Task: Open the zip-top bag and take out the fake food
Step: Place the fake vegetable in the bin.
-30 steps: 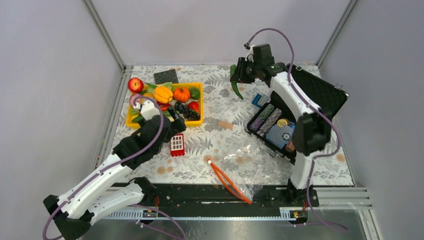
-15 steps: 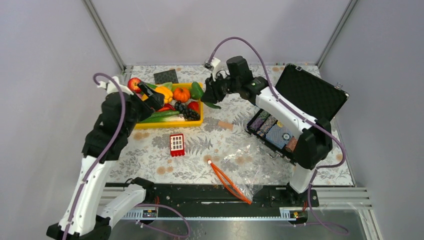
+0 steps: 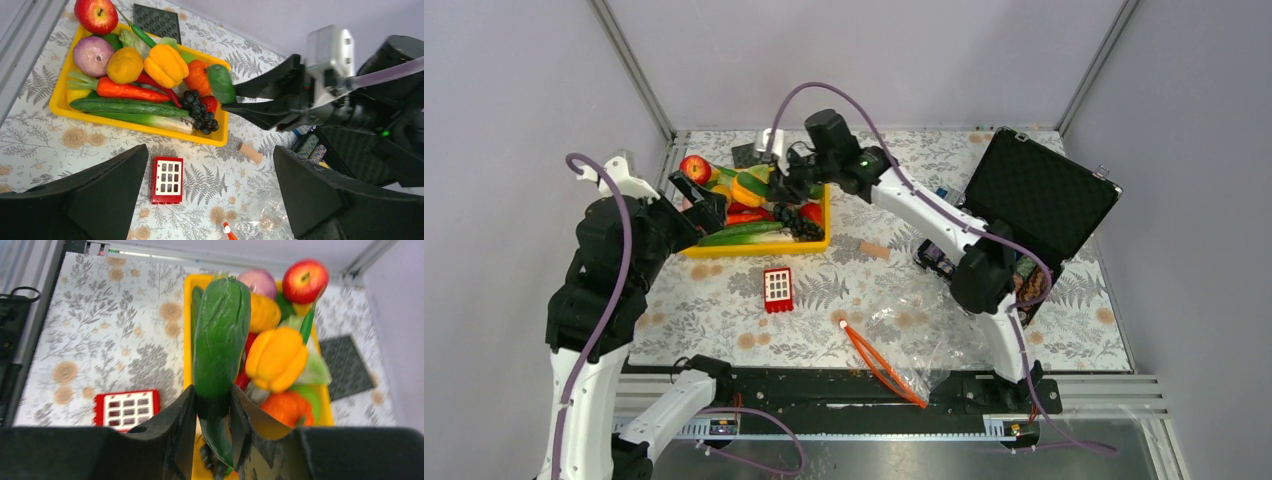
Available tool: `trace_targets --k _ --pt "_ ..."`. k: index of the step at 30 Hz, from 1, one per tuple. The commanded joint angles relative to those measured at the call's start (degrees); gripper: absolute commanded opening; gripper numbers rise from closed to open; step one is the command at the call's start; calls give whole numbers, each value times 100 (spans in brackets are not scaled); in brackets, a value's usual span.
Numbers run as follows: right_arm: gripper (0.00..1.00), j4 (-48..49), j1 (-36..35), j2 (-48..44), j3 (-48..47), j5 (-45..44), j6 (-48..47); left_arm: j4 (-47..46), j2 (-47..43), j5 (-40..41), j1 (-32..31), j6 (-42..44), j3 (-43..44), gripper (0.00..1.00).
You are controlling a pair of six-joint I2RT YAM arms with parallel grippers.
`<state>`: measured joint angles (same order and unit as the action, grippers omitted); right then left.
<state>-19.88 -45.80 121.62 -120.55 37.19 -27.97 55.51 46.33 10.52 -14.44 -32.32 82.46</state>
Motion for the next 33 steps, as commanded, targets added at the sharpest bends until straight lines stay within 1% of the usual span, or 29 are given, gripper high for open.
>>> trace_targets --k 1,4,7,10,15,20,27,33 --pt "23 -903 -344 656 -1314 -456 -1309 123 -57 -9 49 306 333 98" --pt "26 -1114 -529 1014 -1728 -870 -1780 157 -109 -52 52 314 265 98" --pt "27 -1119 -707 1210 -1733 -1376 -2345 171 -166 -64 50 332 182 98" --pt "27 -1155 -770 1329 -1718 -1812 -2488 195 -209 -34 46 385 142 98" --pt "26 -1291 -815 1465 -1701 -2185 -2653 197 -205 1 47 487 90 99" --pt "28 -1197 -864 1699 -1782 -2650 -2712 192 -232 10 50 522 29 98" --pt "30 -901 -939 1956 -1934 -3422 -2334 157 -272 -37 52 516 -93 98" --pt "32 -844 -995 2089 -2074 -3683 -2084 121 -260 -68 52 525 -137 99"
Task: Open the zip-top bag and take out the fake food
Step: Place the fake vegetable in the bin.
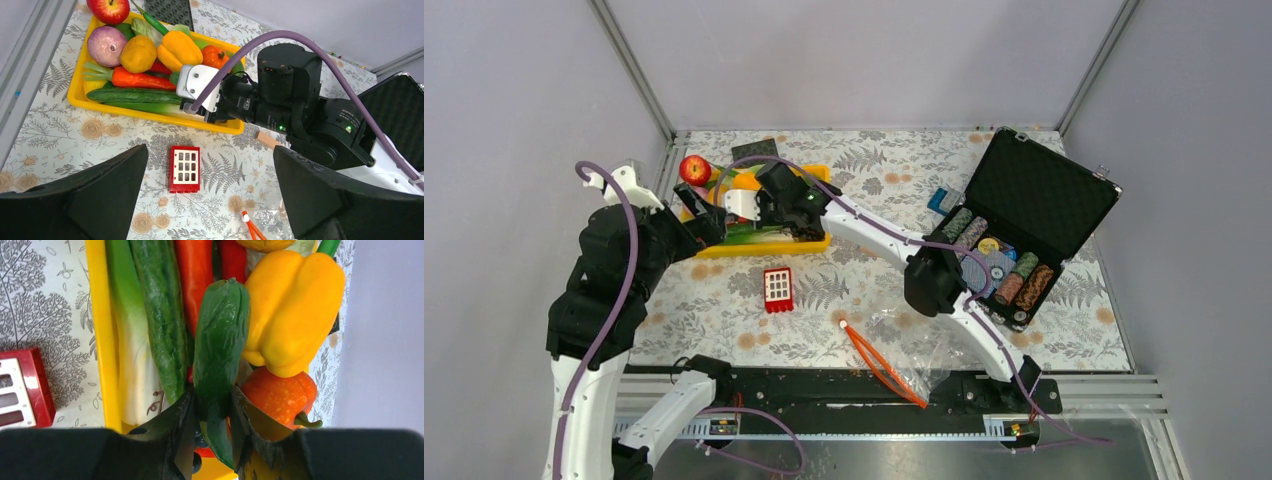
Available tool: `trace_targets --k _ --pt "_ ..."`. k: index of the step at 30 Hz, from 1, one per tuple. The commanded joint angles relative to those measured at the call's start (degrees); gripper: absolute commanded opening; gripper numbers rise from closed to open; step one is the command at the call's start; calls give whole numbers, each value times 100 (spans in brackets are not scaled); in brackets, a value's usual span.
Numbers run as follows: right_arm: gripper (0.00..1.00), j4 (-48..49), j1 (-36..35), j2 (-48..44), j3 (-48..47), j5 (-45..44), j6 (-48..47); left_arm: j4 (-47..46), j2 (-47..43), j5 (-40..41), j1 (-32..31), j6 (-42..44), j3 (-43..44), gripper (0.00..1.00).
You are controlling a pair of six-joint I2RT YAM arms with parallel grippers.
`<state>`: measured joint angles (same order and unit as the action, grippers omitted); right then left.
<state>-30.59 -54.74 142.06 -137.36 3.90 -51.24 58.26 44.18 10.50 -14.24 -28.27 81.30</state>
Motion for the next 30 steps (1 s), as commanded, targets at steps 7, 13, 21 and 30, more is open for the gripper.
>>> trace_targets --k 7,13,21,30 --pt "34 348 -152 103 -388 -570 277 -166 -60 -67 27 120 -98 99" --pt "38 421 -177 137 -379 -541 299 -203 -50 -94 34 122 -133 99" --pt "46 431 -177 144 -371 -483 307 -217 -50 -106 33 144 -171 98" --pt "60 437 -185 50 -326 -431 383 -216 -60 -100 44 130 -195 98"
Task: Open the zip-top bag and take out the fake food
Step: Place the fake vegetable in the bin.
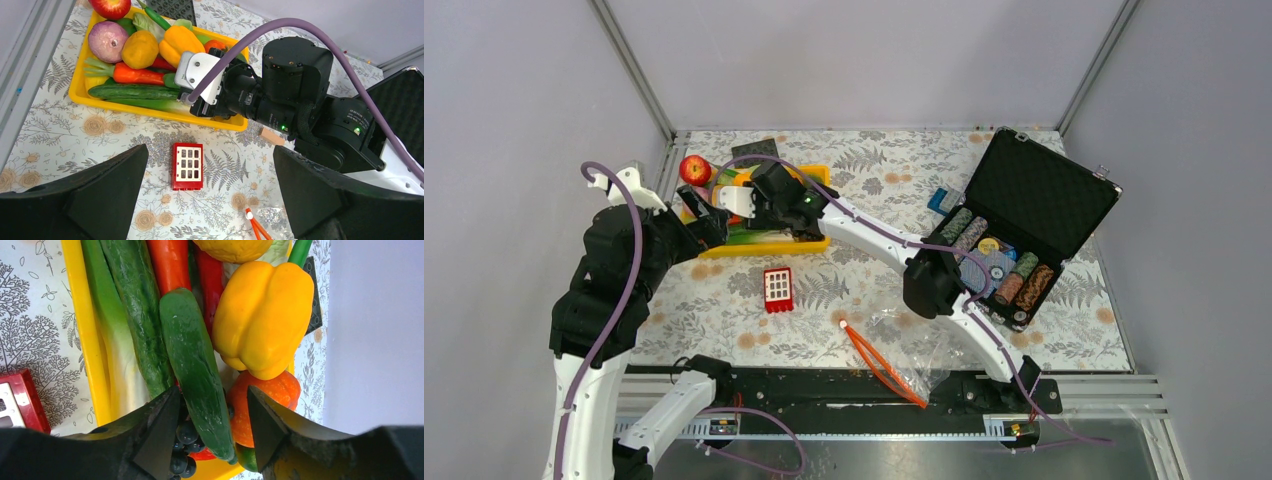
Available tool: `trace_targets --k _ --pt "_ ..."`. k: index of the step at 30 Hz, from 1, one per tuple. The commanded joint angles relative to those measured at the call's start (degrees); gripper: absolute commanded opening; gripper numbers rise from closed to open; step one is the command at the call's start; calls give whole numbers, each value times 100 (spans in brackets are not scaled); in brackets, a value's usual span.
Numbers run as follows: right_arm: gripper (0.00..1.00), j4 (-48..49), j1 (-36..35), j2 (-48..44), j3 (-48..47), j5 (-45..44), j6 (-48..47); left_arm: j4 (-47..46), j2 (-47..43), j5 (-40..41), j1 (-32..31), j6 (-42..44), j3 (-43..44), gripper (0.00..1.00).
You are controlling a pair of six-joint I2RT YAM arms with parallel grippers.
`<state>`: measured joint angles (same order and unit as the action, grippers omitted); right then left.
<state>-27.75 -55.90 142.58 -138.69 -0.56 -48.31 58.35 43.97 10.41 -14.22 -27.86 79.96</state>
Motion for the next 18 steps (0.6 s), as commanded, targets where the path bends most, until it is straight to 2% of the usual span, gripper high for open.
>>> trace_targets --k 1,13,18 --pt "62 149 -71 -39 -169 29 94 -227 -43 -103 34 83 -54 98" --pt "71 81 -144 -439 49 144 79 -222 -72 -145 39 16 -56 98" --pt "85 21 -192 -689 254 236 88 -220 -56 -198 36 -38 -14 98"
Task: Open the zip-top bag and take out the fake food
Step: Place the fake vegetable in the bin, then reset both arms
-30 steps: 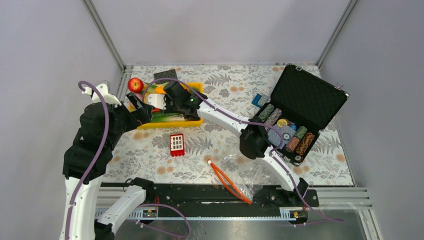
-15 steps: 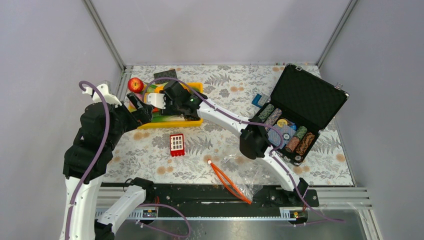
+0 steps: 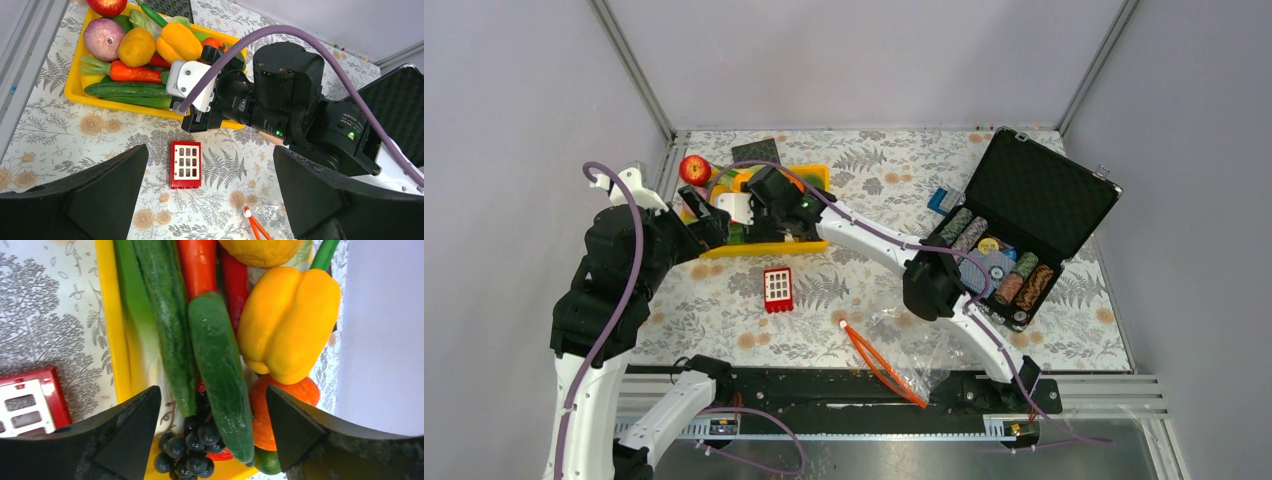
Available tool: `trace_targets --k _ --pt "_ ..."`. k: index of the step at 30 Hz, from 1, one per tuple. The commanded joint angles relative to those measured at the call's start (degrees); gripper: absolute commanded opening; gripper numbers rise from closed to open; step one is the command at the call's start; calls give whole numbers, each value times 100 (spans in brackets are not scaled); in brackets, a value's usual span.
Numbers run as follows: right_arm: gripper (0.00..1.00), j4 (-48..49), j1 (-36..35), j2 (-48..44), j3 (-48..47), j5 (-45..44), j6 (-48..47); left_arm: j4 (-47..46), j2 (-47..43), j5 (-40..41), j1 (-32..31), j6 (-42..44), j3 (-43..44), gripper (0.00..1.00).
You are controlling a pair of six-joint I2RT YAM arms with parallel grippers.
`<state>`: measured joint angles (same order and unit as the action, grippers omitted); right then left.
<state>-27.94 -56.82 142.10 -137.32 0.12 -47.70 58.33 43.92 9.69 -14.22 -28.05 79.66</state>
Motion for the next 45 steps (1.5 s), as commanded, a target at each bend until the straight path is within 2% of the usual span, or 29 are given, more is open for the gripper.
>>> trace_targets --k 1,3,5,7,11,15,18,22,26,31,35,39,45 --pt "87 37 -101 -734 159 221 90 -224 -46 -132 33 -28 33 98" --pt "93 43 -101 -903 240 331 288 -219 -41 -134 34 -63 68 98" --pt "99 62 -82 -1126 296 492 913 -239 -37 -92 34 -114 91 98" --pt "100 270 -11 -1591 610 926 1570 -316 -77 -29 34 -162 57 98" --pt "100 1857 168 -2727 2395 1506 3003 -437 -171 74 34 -168 31 98" --pt "100 2707 408 -3737 3796 1178 4157 -517 -254 211 38 -116 33 98" --pt "100 3128 516 -4630 4893 754 4565 -702 -415 285 37 -81 -152 98" --pt "100 2856 544 -5873 6126 -161 4707 -1169 -790 96 42 35 -672 99" --pt "100 2331 548 -7206 7274 -1007 5044 -850 -645 204 42 37 -794 99" --pt "100 1835 566 -8597 8440 -1601 5861 -851 -821 174 32 -175 -1458 99" --pt "100 1961 566 -9542 9427 -1858 6501 -1169 -1111 -176 29 -429 -2099 99" --pt "100 1754 566 -10300 9991 -2133 6843 -1382 -1262 -43 36 -621 -2480 99" --pt "100 1320 567 -10972 10307 -2442 6992 -1429 -1242 193 33 -629 -2666 99"
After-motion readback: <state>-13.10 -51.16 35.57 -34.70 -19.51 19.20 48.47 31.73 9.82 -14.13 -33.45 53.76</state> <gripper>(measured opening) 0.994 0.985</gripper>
